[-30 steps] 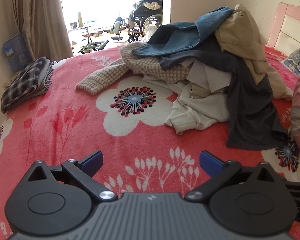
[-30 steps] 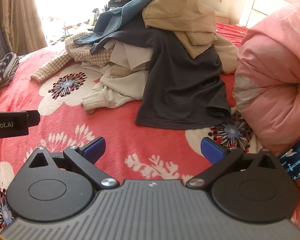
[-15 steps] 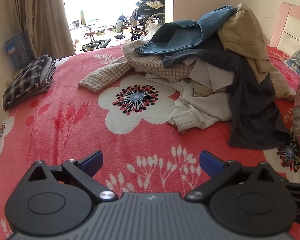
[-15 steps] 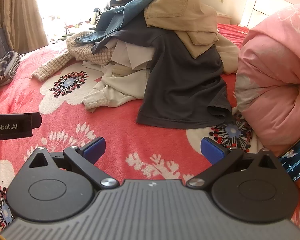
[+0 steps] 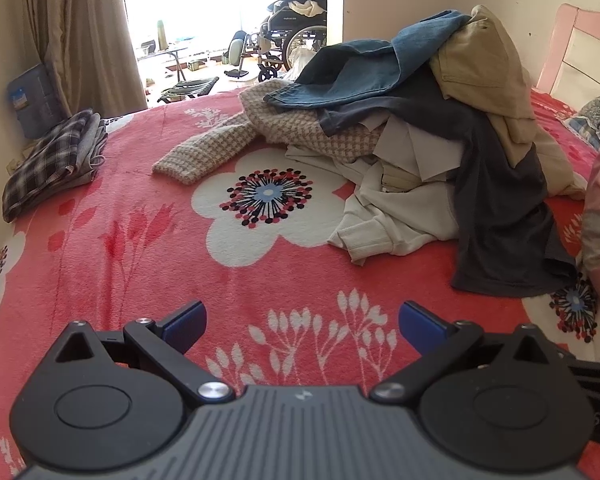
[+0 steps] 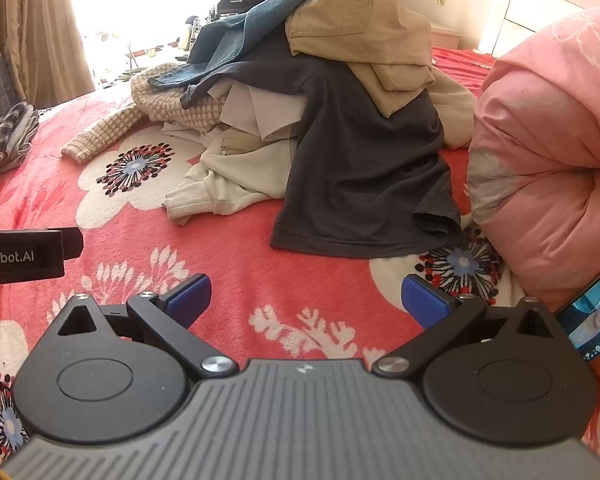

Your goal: Fold clothes

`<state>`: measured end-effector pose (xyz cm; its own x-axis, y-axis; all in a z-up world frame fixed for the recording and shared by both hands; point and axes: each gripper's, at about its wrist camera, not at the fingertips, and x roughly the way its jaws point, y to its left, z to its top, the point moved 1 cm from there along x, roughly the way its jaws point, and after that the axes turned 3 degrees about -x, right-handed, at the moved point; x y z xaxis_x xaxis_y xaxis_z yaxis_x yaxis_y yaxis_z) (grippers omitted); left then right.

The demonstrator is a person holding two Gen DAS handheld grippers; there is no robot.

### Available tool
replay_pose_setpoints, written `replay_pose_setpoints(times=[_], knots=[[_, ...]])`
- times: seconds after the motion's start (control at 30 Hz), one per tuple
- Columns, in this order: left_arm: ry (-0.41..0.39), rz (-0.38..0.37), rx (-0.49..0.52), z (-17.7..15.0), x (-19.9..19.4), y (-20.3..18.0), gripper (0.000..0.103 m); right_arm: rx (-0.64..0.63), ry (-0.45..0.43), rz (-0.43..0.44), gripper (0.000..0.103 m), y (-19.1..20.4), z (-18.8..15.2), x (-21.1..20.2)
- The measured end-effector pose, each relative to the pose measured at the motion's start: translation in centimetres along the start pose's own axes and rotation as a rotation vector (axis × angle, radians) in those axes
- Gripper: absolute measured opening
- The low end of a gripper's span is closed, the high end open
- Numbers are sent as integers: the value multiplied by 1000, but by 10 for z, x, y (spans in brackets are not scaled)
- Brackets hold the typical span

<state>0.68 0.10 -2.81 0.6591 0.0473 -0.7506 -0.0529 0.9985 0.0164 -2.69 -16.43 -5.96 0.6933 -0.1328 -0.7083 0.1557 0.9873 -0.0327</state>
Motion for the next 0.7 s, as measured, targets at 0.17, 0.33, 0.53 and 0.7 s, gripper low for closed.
replay_pose_setpoints(times=[0.17, 0.33, 0.53, 0.7], knots=[[3, -2, 2, -1, 0, -1, 103, 1, -3, -1, 102, 0, 0, -1], [2, -1, 5, -2, 0, -2, 103, 4, -3, 1, 102, -1, -1, -1], [-19, 2, 19, 2, 2, -4, 103, 1, -17, -7, 102, -1, 1, -1], [-66, -6, 29, 14, 3, -8, 103, -4, -55, -19, 102, -5, 6, -2]])
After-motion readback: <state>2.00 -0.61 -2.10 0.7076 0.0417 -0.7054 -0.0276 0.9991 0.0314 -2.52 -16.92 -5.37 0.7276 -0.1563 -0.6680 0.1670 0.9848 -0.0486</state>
